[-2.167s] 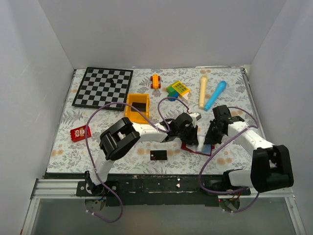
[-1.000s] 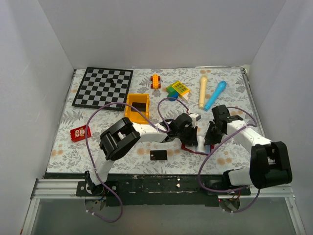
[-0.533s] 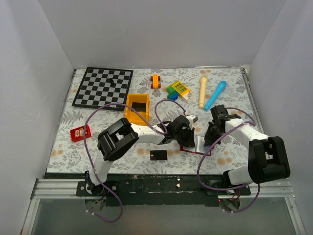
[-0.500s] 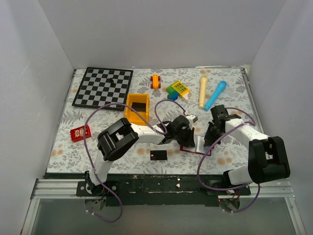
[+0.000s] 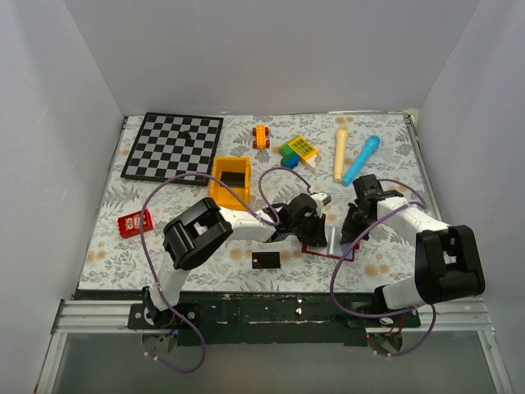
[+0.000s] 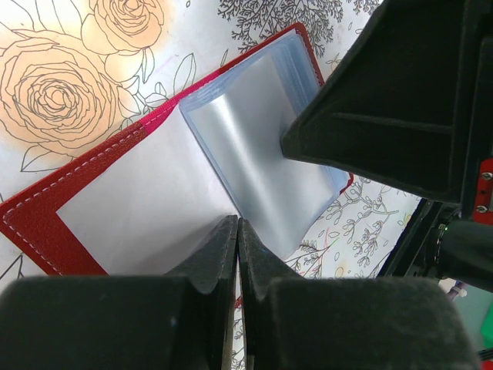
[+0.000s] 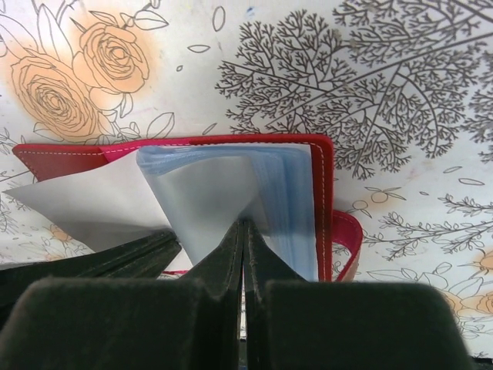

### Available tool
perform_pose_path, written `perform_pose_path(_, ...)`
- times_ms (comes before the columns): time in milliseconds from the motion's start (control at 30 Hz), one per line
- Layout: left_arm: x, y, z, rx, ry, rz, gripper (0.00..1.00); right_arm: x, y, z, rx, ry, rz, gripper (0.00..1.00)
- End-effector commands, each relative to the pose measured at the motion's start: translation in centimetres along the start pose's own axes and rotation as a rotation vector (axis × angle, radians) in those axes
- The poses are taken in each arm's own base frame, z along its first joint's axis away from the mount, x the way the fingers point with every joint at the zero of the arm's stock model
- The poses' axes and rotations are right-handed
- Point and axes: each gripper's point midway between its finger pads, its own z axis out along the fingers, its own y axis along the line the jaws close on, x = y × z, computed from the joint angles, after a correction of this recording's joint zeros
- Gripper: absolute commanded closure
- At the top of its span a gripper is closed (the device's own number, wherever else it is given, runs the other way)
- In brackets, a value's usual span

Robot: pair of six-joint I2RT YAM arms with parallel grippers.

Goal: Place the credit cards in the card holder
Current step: Open the card holder at the center of the board.

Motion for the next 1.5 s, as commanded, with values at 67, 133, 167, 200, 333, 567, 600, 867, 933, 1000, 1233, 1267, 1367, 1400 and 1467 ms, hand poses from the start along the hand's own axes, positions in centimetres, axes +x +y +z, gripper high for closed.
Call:
perform_pose_path(67,0.0,0.7,-1.1,-0.037,0.008,0.004,1.0,-1.2,1.5,0.1,-0.062,-0.015,-0.03,0.99)
perform_pose_path(133,0.1,0.6,-1.1,-0.034,0.009,0.003,1.0,-1.2,1.9,0.1,-0.086,-0.011,-0.032,0.99)
perform_pose_path(167,0.1,0.7,-1.0,-0.035,0.011,0.001,1.0,-1.2,2.1,0.0,-0.097,-0.013,-0.034,0.99)
perform_pose_path(200,0.1,0.7,-1.0,-0.035,0.011,0.001,1.0,-1.1,2.4,0.0,-0.112,-0.01,-0.038,0.99)
perform_pose_path(333,0.1,0.6,-1.0,-0.033,0.01,0.001,1.0,-1.2,3.5,-0.5,-0.179,-0.02,-0.05,0.99)
perform_pose_path(567,0.1,0.7,-1.1,-0.037,0.008,0.0,1.0,-1.3,5.0,-1.5,-0.266,-0.037,-0.07,0.99)
perform_pose_path(600,0.1,0.7,-1.1,-0.039,0.008,-0.001,1.0,-1.2,5.1,-1.5,-0.273,-0.032,-0.072,0.99)
perform_pose_path(867,0.0,0.7,-1.3,-0.041,0.005,-0.002,1.0,-2.0,1.4,-1.5,-0.058,-0.087,-0.035,0.99)
perform_pose_path(933,-0.2,0.6,-1.5,-0.042,-0.001,-0.001,1.0,-2.0,0.7,-1.3,-0.021,-0.088,-0.029,0.99)
perform_pose_path(1000,-0.6,0.4,-1.8,-0.045,-0.014,0.005,1.0,-1.7,0.5,-0.9,-0.008,-0.065,-0.028,0.99)
perform_pose_path(1233,-1.6,0.6,-3.4,-0.069,-0.053,0.003,1.0,-1.4,0.2,-0.2,0.014,-0.038,-0.014,0.99)
perform_pose_path(1267,-1.6,0.7,-3.5,-0.072,-0.057,0.003,1.0,-1.5,0.1,-0.3,0.019,-0.043,-0.015,0.99)
perform_pose_path(1367,-1.1,1.3,-3.2,-0.08,-0.04,-0.003,1.0,-1.4,-0.1,-0.4,0.026,-0.044,-0.018,0.99)
perform_pose_path(1400,-0.9,1.3,-3.1,-0.079,-0.033,-0.003,1.0,-1.4,-0.1,-0.4,0.026,-0.046,-0.018,0.99)
perform_pose_path(1467,-0.8,1.4,-3.0,-0.075,-0.033,-0.003,1.0,-1.6,-0.6,-0.3,0.052,-0.056,-0.019,0.99)
